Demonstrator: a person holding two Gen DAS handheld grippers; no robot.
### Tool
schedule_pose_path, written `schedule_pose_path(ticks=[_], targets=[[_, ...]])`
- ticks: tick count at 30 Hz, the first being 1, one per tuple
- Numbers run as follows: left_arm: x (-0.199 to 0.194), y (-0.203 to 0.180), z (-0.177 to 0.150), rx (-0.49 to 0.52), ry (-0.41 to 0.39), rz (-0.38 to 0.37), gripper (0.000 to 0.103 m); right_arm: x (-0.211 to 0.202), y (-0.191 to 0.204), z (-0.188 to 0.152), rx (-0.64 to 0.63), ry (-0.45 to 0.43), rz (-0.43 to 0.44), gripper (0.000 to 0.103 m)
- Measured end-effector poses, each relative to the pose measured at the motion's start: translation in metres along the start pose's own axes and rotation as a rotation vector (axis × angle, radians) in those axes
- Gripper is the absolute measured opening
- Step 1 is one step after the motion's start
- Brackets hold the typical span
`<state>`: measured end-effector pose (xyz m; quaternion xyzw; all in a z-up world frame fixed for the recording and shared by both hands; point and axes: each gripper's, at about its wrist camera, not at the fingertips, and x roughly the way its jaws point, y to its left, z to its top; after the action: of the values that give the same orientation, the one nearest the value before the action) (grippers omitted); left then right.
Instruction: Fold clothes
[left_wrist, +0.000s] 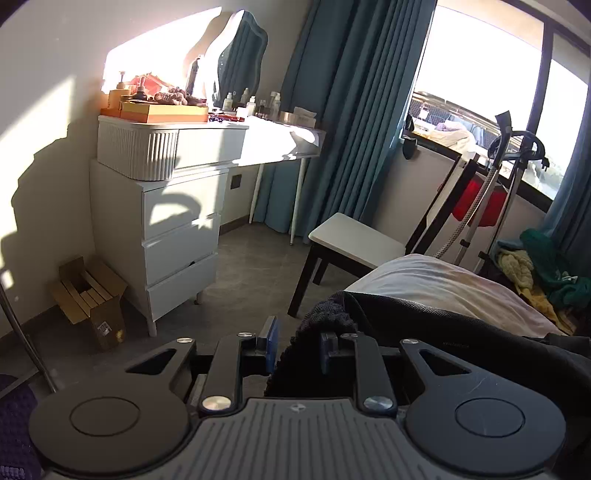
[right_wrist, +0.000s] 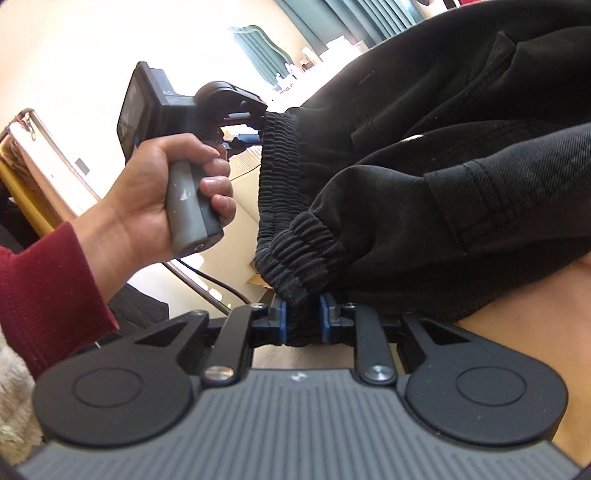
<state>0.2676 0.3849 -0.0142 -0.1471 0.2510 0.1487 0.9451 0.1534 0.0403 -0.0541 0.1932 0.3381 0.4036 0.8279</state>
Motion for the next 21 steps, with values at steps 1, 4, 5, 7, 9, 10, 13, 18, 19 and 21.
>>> schedule_pose_path(ticks=[1,4,5,7,9,10,13,18,19,21], targets=[[-0.007,0.000,0.000,0.015,0.004,0.005,0.047,-0.004,0.007,-0.001,-0.024,0.006,0.004,0.038],[-0.034,0.001,-0.001,0.060,0.015,0.047,0.084,-0.022,0.030,-0.006,-0.099,-0.006,-0.014,0.078],[-0.047,0.003,-0.003,0.063,0.013,0.035,0.088,-0.032,0.038,-0.008,-0.120,-0.019,-0.012,0.083],[-0.076,0.003,-0.008,0.076,0.016,0.018,0.090,-0.051,0.045,-0.009,-0.140,-0.027,-0.024,0.082],[-0.108,-0.002,-0.015,0.086,0.011,0.008,0.092,-0.073,0.044,-0.007,-0.152,-0.053,-0.051,0.082],[-0.123,-0.006,-0.019,0.096,0.004,0.001,0.093,-0.084,0.043,-0.005,-0.157,-0.069,-0.066,0.082],[-0.175,-0.031,-0.034,0.124,-0.038,-0.030,0.095,-0.116,0.039,0.000,-0.174,-0.117,-0.111,0.082],[-0.253,-0.087,-0.070,0.166,-0.108,-0.123,0.099,-0.173,0.023,0.012,-0.202,-0.206,-0.205,0.082],[-0.266,-0.098,-0.080,0.173,-0.121,-0.144,0.100,-0.183,0.015,0.014,-0.208,-0.222,-0.225,0.082],[-0.287,-0.119,-0.099,0.196,-0.134,-0.191,0.102,-0.203,0.000,0.018,-0.221,-0.254,-0.266,0.082]])
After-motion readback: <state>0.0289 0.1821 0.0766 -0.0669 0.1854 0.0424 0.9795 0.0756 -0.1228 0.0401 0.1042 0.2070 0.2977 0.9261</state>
